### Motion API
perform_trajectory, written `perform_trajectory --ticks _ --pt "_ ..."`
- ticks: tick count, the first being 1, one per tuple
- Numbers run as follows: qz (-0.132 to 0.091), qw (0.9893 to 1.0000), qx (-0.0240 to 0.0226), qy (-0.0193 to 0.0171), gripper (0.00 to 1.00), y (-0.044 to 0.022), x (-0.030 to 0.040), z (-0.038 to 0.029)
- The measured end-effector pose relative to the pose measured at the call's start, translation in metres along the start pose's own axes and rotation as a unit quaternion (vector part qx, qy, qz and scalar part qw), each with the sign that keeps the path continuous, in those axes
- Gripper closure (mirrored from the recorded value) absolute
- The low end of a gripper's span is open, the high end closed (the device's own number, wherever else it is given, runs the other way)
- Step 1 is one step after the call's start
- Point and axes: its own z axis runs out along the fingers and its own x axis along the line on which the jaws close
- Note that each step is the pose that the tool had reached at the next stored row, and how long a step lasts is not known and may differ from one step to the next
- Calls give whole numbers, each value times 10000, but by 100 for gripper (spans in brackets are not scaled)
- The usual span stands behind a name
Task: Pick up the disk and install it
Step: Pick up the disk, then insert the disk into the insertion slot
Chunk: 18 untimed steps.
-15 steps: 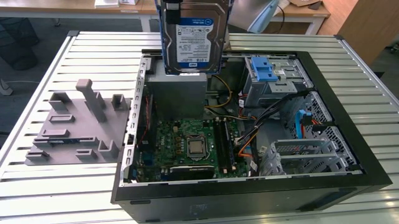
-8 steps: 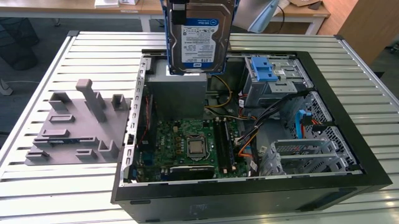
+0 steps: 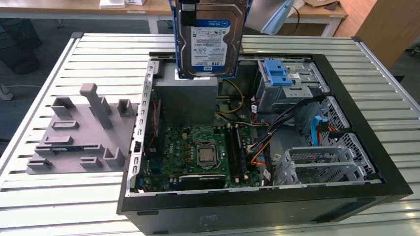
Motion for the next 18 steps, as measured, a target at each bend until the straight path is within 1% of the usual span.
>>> perform_trajectory --ticks 14,16,18 --pt "-1 10000 0 0 64 -4 8 0" --pt "0 10000 0 -1 64 -3 50 -1" --pt "0 10000 0 -1 64 -2 125 0"
